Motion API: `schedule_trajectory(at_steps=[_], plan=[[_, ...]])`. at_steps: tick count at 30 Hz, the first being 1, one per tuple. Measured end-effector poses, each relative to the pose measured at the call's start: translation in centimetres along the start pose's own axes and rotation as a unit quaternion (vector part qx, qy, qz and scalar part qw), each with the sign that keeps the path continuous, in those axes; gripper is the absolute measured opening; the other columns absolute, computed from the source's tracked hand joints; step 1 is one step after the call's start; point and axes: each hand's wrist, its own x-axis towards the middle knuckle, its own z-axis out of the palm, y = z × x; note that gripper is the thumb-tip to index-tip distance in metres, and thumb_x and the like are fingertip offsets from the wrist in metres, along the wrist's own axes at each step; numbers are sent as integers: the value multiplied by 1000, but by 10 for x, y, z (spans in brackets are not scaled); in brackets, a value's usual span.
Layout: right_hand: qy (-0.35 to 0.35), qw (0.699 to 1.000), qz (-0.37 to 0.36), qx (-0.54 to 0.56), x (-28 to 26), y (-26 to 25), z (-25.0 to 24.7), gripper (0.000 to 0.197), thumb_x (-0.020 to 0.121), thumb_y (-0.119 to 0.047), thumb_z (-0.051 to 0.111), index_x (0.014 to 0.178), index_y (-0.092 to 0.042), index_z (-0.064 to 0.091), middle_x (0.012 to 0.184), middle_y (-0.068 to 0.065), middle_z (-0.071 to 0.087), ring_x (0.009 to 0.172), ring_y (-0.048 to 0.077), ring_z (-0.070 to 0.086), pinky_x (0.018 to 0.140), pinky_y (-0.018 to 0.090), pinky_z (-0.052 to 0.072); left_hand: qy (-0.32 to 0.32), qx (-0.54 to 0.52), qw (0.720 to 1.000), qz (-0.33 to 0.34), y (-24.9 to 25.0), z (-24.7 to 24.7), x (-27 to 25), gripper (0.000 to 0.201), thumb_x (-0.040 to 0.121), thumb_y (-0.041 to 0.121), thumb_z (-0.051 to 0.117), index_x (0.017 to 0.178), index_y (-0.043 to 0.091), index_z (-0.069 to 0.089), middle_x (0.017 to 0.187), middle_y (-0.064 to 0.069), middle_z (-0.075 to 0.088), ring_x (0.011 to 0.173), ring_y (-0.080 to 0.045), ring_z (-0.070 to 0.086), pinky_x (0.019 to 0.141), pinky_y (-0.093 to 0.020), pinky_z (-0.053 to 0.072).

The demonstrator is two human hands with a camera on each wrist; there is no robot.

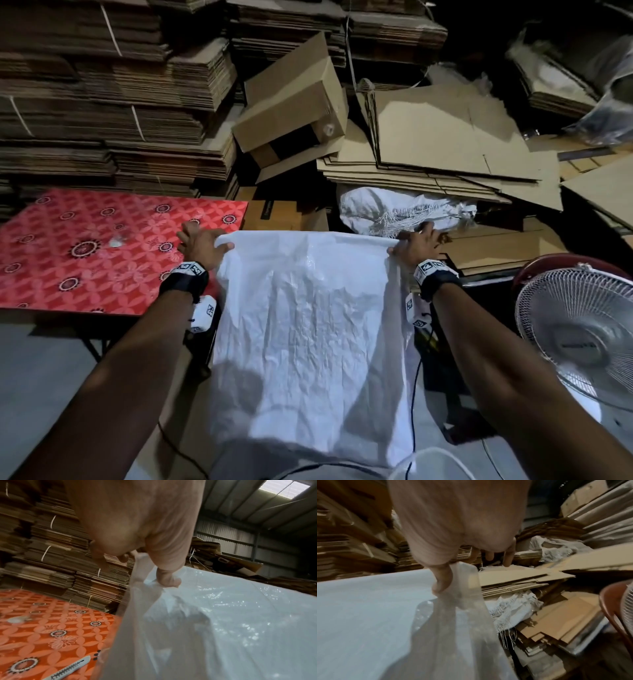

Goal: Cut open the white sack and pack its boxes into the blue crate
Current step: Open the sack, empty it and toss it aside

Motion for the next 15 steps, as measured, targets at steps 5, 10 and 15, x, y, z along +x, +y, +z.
schedule_trajectory(at_steps=[5,10,15], plan=[[-152,971,-184,-17,-16,-46,0,99,61,-58,83,146,-40,35,156,11,31,144,36,28,111,72,10,36,-21,993,107,36,-2,-5,28,83,33,80,110,23,78,133,-8,50,126,-39,37,103,-44,35],[-245,938,-239,52,-31,-84,38,103,40,-83,78,132,-47,50,125,-10,66,117,18,61,102,50,47,72,-25,990,121,56,-1,-21,27,80,47,78,96,25,76,119,-3,62,121,-36,42,100,-49,35],[-170,957,-234,22,-38,-102,35,37,58,-49,86,71,-22,65,59,-12,52,65,17,56,60,27,41,11,181,970,162,62,-24,-29,32,74,57,72,91,30,77,119,4,69,139,-36,33,113,-70,6]])
